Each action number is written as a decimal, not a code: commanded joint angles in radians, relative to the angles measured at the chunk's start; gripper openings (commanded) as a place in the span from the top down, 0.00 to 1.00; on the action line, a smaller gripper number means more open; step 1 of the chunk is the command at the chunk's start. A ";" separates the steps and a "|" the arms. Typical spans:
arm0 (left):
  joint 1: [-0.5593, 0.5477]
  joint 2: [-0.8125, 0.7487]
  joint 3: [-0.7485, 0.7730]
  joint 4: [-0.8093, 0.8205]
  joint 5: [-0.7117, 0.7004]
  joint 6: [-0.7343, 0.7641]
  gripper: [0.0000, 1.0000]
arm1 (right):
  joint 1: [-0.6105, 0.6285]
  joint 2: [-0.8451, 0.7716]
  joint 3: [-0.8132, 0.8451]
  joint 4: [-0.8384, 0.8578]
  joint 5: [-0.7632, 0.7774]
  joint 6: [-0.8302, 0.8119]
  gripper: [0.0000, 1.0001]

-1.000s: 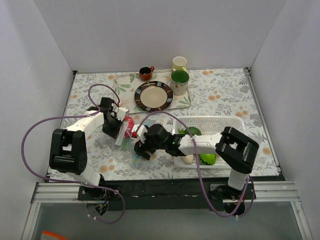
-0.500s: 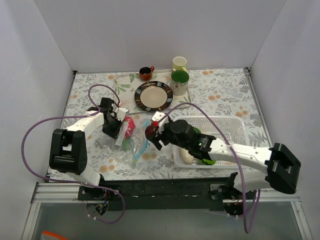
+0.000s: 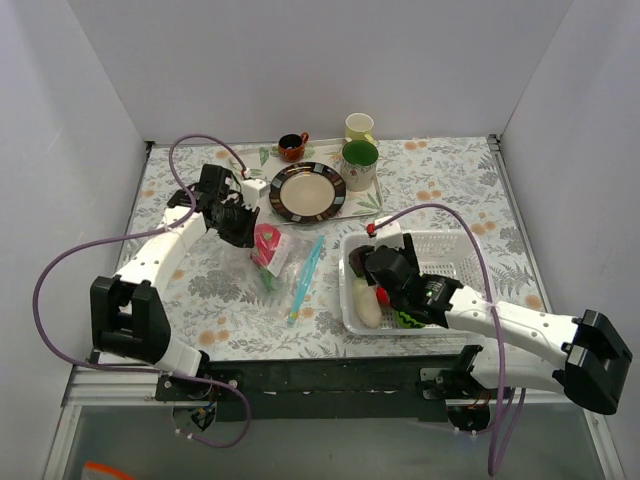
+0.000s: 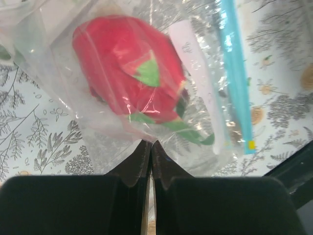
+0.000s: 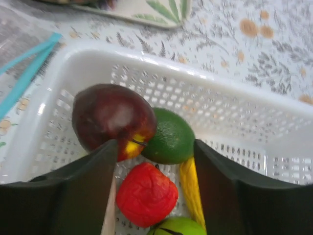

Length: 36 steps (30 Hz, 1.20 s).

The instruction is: Open the zip-top bag and remove the fake food

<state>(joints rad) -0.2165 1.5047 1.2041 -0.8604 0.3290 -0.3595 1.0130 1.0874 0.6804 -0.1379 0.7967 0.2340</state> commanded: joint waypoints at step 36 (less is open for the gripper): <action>-0.021 0.040 -0.316 0.221 -0.317 0.132 1.00 | 0.156 0.548 0.308 0.408 -0.476 -0.061 0.63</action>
<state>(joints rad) -0.2359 1.5627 0.8963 -0.6346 0.0402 -0.2504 1.2110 1.5963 0.9970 0.1486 0.4152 0.1425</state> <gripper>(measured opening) 0.010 0.396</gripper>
